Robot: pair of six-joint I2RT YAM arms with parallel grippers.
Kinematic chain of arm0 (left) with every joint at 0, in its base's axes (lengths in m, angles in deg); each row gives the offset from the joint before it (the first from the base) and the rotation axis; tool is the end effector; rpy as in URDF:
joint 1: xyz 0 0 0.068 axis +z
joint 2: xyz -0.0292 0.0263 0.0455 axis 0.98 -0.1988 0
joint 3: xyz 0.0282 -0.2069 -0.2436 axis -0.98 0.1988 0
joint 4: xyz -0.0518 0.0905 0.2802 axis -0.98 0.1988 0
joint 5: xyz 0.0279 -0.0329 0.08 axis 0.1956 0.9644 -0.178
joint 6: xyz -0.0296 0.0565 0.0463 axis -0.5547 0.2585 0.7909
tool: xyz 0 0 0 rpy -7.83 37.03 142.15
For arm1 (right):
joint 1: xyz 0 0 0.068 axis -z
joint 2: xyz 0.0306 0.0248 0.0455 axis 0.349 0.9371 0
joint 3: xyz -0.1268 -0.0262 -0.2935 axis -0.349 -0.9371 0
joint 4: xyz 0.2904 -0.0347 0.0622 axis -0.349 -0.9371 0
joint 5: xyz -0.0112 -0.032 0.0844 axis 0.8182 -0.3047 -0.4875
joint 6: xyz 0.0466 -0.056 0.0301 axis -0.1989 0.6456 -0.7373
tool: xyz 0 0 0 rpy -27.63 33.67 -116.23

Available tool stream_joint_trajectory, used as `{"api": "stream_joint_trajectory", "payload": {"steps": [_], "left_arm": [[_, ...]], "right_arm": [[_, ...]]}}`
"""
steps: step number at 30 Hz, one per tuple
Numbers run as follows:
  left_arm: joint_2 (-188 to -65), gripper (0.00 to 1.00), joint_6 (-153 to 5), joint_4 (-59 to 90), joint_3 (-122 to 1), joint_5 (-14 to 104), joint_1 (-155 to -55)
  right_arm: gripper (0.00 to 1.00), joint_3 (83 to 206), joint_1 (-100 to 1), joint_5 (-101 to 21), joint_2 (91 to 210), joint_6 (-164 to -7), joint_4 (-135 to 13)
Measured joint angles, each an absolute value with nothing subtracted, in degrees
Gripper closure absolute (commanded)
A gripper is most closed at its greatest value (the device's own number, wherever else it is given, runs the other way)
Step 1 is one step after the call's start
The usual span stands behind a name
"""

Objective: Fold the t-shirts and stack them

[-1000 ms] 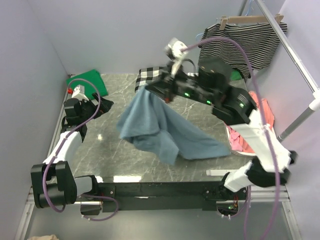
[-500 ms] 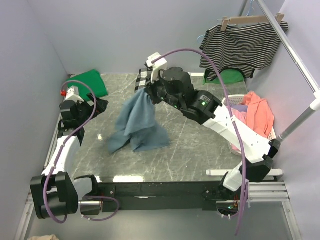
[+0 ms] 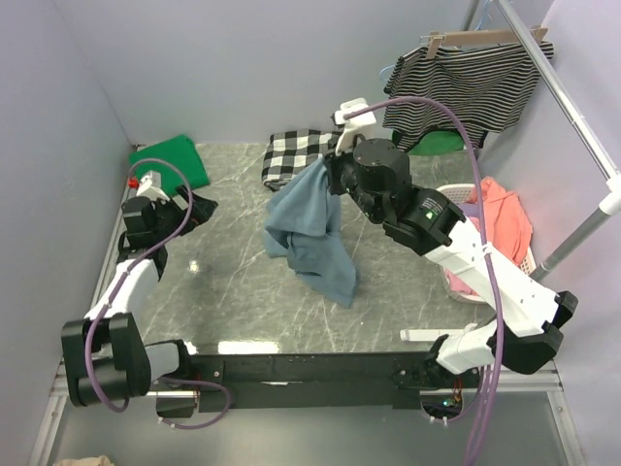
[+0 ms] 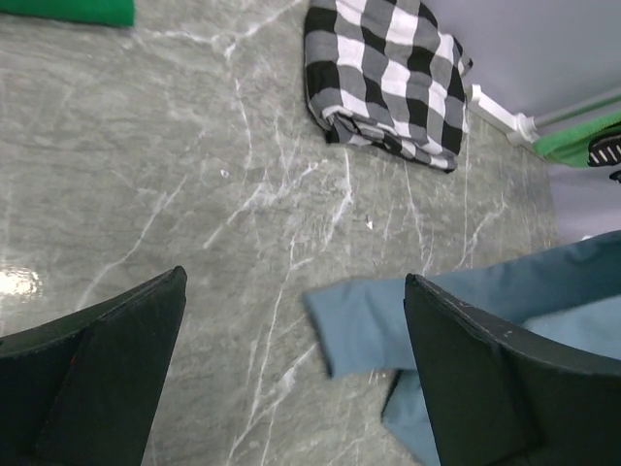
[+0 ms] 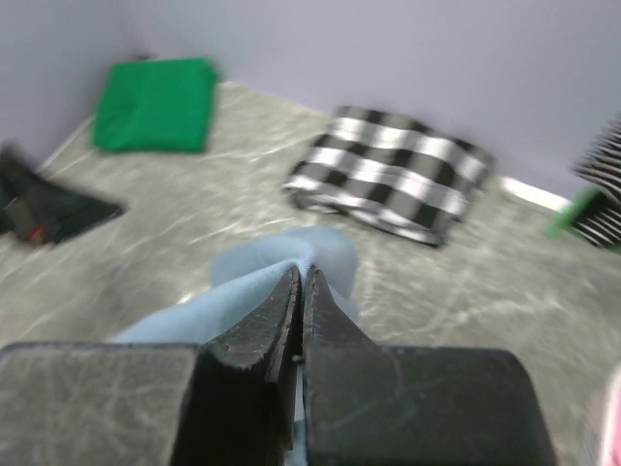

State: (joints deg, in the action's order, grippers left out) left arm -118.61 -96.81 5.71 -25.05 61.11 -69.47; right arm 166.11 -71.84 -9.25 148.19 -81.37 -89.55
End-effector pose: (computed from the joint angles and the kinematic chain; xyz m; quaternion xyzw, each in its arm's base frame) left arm 0.3037 0.0199 0.2624 -0.1783 0.7875 -0.2914 0.5130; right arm 0.2350 0.2521 0.5419 -0.1948 0.7405 0.1465 0.6264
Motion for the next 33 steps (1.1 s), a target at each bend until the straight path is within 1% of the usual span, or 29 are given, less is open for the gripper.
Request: {"api": "stream_joint_trajectory", "payload": {"steps": [3,5,8,11,15,17,23,24,28,29,30,32,33], "left_arm": [[-120.9,0.00,-97.2,3.4,-24.3,63.1,-69.5],[-122.6,0.01,-98.1,1.3,-23.1,65.0,-69.5],[-126.4,0.01,-98.9,-1.8,-22.3,66.9,-70.9],[-131.0,0.01,-99.1,-4.3,-22.3,67.6,-74.7],[-137.7,0.01,-100.0,-7.4,-22.6,68.0,-81.4],[-141.4,0.00,-100.4,-8.7,-23.6,67.9,-84.3],[-149.3,0.01,-101.4,-11.2,-27.7,67.1,-89.4],[-150.4,0.05,-101.5,-11.7,-28.4,67.0,-90.0],[-154.1,0.10,-101.7,-13.7,-31.2,66.0,-92.0],[-154.8,0.12,-101.7,-13.9,-31.7,65.7,-92.5],[-155.3,0.20,-101.7,-14.3,-32.3,65.3,-93.0],[-157.0,0.32,-101.9,-15.1,-33.6,64.8,-93.9],[-157.8,0.44,-102.0,-15.4,-34.2,64.6,-94.3]], "right_arm": [[1.00,165.5,-71.4,-1.9,148.2,-83.4,-89.7],[1.00,163.0,-69.2,1.5,148.1,-86.1,-89.7],[1.00,154.0,-63.8,4.7,146.9,-91.9,-90.1],[1.00,142.6,-59.0,6.5,145.8,-97.5,-92.0],[1.00,132.3,-56.5,6.4,143.4,-101.9,-94.3],[1.00,130.0,-55.8,5.8,141.0,-103.1,-94.3],[0.99,129.5,-54.8,4.6,137.5,-104.4,-91.6],[0.99,129.5,-54.8,4.2,137.6,-104.5,-91.2],[0.99,129.4,-54.4,3.0,137.8,-104.5,-90.3],[0.99,129.4,-54.3,2.6,137.8,-104.5,-90.1],[0.99,129.4,-54.2,2.3,137.8,-104.5,-89.9],[0.98,129.4,-54.2,1.9,137.8,-104.5,-89.6],[0.99,129.4,-54.2,1.7,137.9,-104.5,-89.5]]}}
